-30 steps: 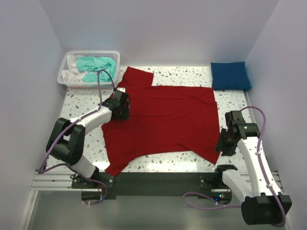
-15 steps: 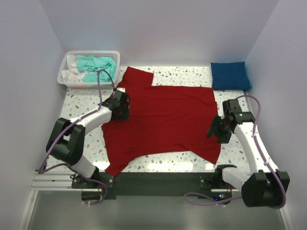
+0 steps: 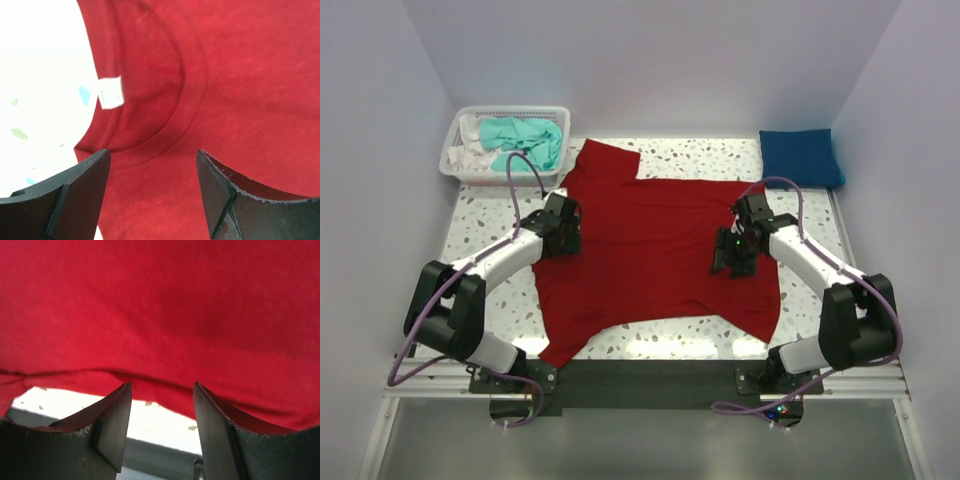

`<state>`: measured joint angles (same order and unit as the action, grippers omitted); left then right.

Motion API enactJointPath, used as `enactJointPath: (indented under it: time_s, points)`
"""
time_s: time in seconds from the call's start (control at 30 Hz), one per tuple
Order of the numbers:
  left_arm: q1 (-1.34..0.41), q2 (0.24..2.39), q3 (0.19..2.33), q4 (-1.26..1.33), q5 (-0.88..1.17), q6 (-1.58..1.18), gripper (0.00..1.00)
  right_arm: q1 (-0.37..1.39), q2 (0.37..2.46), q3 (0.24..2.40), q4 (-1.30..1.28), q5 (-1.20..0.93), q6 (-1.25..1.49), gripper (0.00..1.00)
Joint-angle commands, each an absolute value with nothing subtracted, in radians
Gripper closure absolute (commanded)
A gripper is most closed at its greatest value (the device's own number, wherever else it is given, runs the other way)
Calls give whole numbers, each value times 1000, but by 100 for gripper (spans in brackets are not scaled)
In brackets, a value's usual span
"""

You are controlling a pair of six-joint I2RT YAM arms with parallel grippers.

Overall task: Fold and stack the t-shirts
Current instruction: Flatten the tshirt out

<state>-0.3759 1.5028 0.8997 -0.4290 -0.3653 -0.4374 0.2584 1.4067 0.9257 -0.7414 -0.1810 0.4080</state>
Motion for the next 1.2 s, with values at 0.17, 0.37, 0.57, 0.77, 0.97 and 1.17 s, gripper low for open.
enactJointPath:
  time_s: [0.17,0.37,0.57,0.77,0.97,1.17]
  points:
    - [-304,1496,807,-425,-270,-528,27,256,1534,965,-615,-25,336,40]
    - [-279,1565,811,-411,-253,-535,28,256,1617,962,-568,54,324,38]
    - [-232,1661,886,-394,-233,-526,29,224,1709,995,-528,112,302,36]
    - [-222,1790,1050,-399,-241,-508,29,155,1801,1084,-503,112,288,35]
    - [-224,1757,1108,-426,-253,-503,27,173,1732,1149,-549,57,265,35]
    - [-253,1534,1017,-452,-268,-465,25,273,1536,1062,-463,-239,250,41]
